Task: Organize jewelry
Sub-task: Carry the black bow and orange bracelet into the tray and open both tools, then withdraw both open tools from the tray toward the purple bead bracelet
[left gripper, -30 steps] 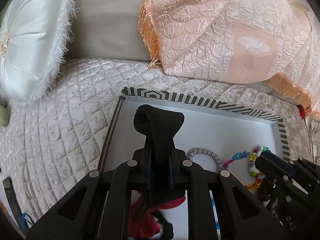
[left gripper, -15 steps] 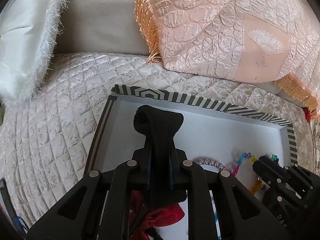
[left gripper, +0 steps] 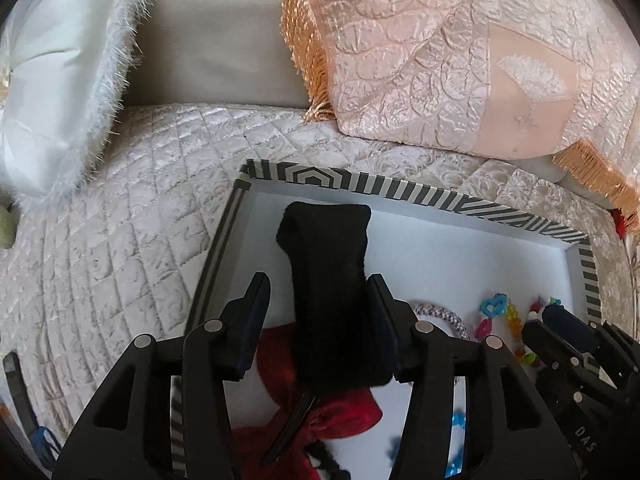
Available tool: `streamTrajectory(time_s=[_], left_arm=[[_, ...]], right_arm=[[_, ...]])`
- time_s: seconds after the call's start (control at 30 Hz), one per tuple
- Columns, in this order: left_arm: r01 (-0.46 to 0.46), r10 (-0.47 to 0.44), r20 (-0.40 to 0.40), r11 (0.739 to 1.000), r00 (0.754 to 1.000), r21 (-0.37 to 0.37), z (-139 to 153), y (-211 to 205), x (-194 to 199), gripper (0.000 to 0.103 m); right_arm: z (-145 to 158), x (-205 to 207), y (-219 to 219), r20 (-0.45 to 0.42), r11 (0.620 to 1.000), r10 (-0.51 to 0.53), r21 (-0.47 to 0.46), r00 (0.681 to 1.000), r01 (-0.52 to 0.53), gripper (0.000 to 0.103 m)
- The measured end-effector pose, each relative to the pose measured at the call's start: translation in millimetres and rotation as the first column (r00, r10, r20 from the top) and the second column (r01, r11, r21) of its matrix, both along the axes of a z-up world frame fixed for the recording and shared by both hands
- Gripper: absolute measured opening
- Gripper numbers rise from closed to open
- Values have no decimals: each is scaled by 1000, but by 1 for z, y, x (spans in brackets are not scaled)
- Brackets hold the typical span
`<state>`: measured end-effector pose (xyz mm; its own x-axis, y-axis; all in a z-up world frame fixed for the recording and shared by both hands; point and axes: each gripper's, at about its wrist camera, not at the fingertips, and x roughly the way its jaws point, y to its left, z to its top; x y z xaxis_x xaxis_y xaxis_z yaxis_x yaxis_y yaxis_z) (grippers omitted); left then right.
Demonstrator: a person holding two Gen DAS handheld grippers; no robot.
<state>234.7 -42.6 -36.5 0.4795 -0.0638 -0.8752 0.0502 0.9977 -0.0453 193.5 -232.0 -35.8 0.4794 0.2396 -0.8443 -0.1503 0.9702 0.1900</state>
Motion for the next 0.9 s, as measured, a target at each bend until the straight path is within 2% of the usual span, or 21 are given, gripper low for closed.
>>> streamTrajectory(time_s=[0.17, 0.4, 0.63, 0.9], left_arm=[[2, -3, 53, 1000, 999, 27, 17, 2, -20, 50], [-9, 7, 94, 1000, 996, 16, 37, 12, -60, 50], [-22, 21, 112, 1000, 993, 3, 43, 22, -111, 50], [-43, 38, 161, 999, 986, 29, 49, 30, -171, 50]], right_arm=[[17, -15, 0, 36, 1000, -7, 21, 999, 7, 31], [42, -49, 6, 92, 999, -18, 43, 996, 14, 36], [50, -88, 13, 104, 999, -30, 34, 994, 26, 38], [52, -133, 14, 102, 998, -48, 49, 994, 43, 43]])
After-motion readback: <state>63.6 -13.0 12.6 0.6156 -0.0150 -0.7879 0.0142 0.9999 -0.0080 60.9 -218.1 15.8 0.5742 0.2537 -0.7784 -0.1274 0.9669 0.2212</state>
